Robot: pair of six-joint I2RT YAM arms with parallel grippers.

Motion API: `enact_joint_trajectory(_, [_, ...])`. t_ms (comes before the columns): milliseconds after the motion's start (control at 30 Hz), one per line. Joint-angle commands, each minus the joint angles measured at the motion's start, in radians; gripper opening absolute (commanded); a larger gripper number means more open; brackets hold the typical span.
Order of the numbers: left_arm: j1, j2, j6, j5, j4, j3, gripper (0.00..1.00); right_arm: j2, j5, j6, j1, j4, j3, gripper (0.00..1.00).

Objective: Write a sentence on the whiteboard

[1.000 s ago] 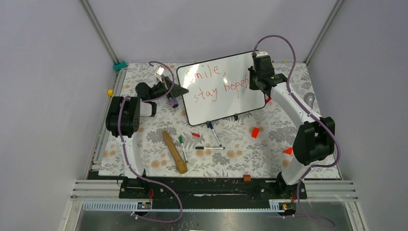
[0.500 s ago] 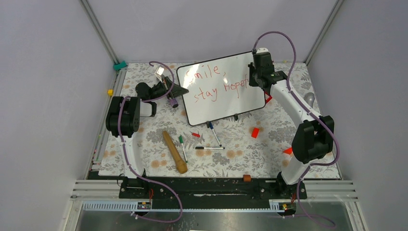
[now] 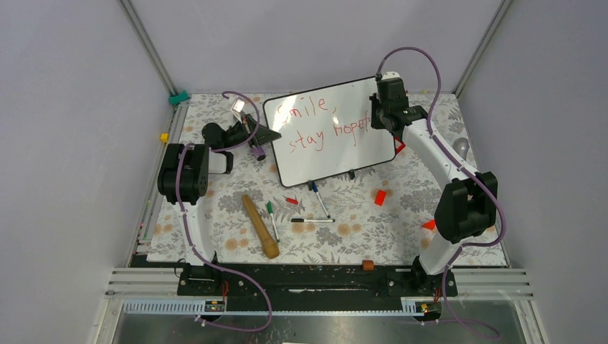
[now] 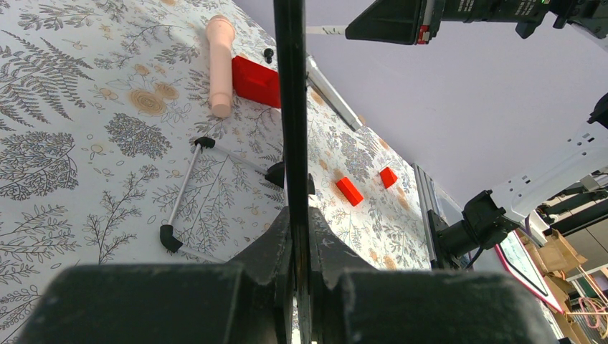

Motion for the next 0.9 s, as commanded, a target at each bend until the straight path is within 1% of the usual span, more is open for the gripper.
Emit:
enact_joint_trajectory(0, [-0.032,-0.004,0.061,0.14,0.059,0.004,0.0,-0.028,0.013,-0.011,-0.002,0.007,-0.034,0.0])
enact_joint_trajectory(233, [-0.032,-0.005,0.061,0.14,0.059,0.002,0.0,-0.049,0.02,-0.009,-0.001,0.004,-0.074,0.0])
enact_joint_trajectory(567, [-0.032,-0.003,0.059,0.14,0.059,0.003,0.0,-0.064,-0.007,-0.007,-0.002,0.005,-0.029,0.0])
enact_joint_trajectory(867, [-0.031,-0.004,0.061,0.14,0.059,0.004,0.0,-0.067,-0.053,0.002,-0.001,0.01,-0.028,0.0])
